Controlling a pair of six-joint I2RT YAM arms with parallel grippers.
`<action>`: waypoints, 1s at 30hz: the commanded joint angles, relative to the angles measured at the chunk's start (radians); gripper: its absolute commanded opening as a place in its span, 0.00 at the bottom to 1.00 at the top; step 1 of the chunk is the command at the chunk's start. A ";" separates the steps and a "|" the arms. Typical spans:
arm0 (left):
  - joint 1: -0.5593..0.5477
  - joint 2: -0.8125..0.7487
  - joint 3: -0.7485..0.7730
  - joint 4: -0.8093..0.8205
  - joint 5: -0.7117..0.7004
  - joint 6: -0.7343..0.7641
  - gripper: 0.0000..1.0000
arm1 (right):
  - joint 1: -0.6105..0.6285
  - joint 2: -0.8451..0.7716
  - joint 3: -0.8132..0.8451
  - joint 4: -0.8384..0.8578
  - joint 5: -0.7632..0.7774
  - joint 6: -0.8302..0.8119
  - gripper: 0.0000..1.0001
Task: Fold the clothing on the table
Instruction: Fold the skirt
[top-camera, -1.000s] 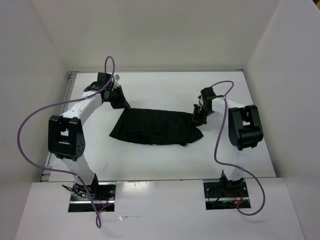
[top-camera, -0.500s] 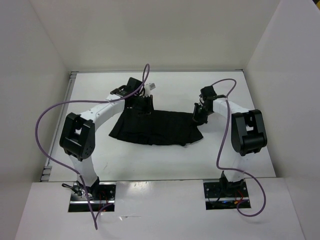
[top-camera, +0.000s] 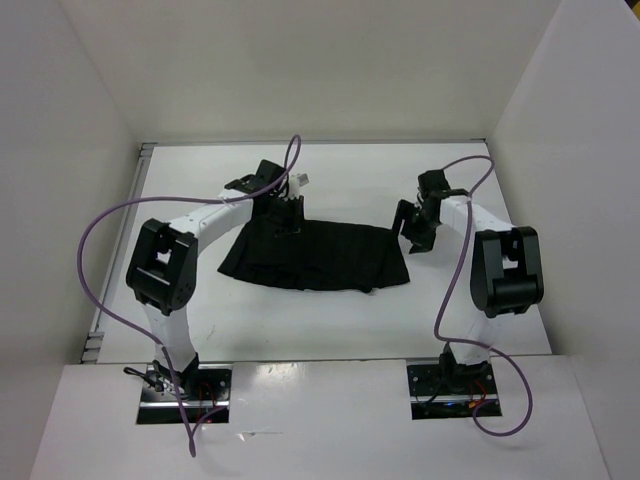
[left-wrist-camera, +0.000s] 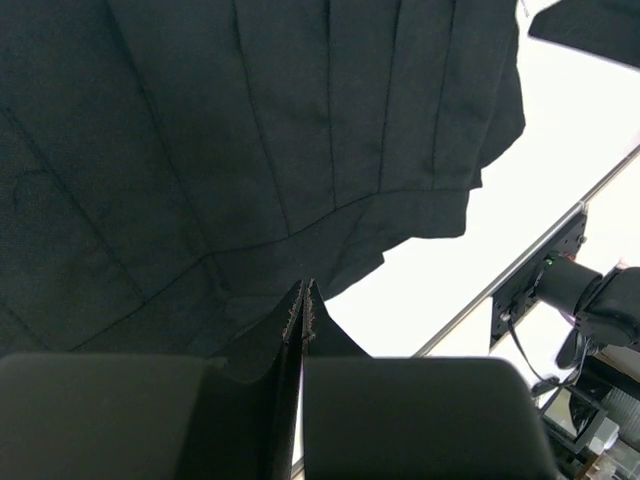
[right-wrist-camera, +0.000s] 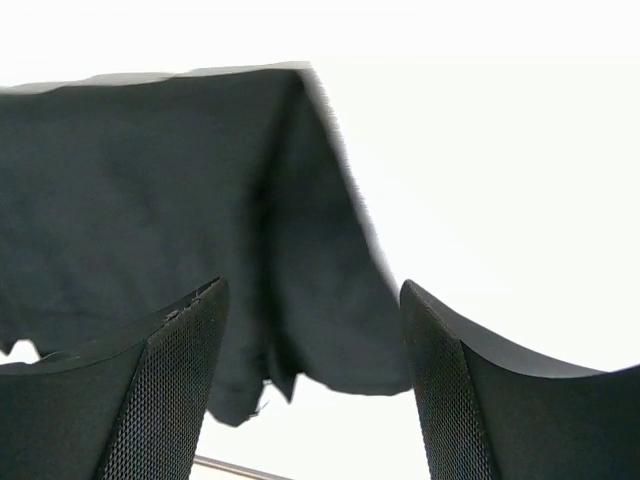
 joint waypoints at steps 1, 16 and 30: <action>0.001 -0.052 -0.028 0.005 0.002 0.033 0.02 | -0.031 0.016 -0.037 0.027 0.034 -0.009 0.74; 0.020 -0.083 -0.079 0.025 0.012 0.033 0.02 | -0.031 0.009 -0.166 0.203 -0.139 0.083 0.74; 0.020 -0.074 -0.088 0.025 0.012 0.033 0.02 | 0.044 -0.063 -0.256 0.230 -0.173 0.178 0.74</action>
